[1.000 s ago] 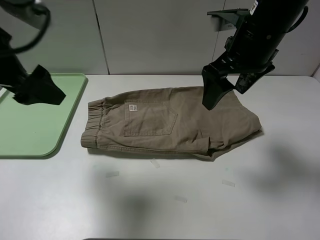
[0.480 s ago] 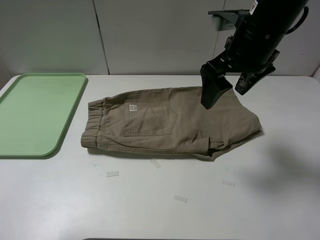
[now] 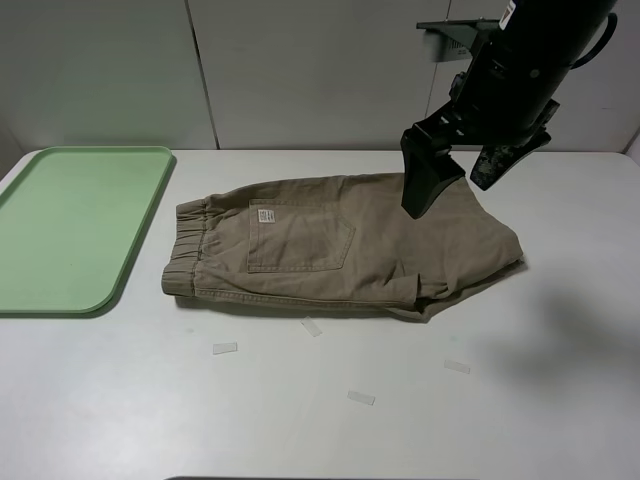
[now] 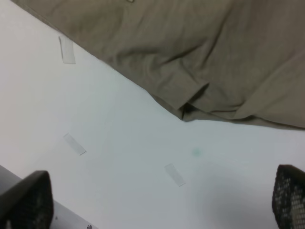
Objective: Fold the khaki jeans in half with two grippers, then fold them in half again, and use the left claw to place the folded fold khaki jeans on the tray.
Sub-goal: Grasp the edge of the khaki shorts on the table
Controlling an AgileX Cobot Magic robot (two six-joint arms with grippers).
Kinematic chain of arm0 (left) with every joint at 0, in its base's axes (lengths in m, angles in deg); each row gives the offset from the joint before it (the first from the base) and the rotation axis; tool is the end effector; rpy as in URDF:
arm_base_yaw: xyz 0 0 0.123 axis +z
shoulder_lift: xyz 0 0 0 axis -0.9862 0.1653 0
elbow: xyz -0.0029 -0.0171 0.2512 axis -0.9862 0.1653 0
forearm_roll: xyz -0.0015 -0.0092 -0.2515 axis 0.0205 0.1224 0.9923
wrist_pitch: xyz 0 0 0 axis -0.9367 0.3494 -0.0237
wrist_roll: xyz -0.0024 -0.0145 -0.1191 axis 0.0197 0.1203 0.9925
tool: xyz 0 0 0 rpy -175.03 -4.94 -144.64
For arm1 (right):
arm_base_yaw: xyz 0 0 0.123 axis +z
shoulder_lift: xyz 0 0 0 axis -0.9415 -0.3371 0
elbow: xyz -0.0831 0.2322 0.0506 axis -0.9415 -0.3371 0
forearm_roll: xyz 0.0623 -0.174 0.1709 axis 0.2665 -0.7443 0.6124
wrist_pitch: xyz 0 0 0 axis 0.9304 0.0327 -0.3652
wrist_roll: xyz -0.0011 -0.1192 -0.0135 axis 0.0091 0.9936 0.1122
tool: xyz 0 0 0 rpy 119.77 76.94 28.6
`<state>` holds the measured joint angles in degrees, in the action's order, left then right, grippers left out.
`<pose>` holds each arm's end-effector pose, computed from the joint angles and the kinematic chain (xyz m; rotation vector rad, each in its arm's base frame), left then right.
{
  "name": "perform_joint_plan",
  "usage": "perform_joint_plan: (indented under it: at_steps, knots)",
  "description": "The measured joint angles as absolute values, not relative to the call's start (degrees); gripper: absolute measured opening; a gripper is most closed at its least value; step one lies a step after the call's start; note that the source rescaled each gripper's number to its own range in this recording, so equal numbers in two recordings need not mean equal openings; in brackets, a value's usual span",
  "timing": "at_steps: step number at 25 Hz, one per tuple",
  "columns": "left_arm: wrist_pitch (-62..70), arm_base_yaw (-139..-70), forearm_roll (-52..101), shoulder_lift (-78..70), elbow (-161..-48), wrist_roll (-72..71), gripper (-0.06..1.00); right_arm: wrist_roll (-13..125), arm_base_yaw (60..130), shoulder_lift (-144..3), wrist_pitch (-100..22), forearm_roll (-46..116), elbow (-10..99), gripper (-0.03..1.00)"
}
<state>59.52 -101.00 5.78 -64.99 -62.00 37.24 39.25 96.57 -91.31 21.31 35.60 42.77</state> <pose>0.0742 -0.0177 0.2985 0.3119 2.0624 -0.1432 0.2865 0.1591 0.2259 -0.7823 2.8818 0.2455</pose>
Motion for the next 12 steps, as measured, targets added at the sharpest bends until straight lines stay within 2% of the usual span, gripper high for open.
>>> perform_joint_plan:
  at_steps: [12]
  knots:
    - [61.3,-101.0,3.8,-77.3,-54.1,38.1,0.99,39.3,96.6,-91.3,21.4,35.7,42.8,1.00]
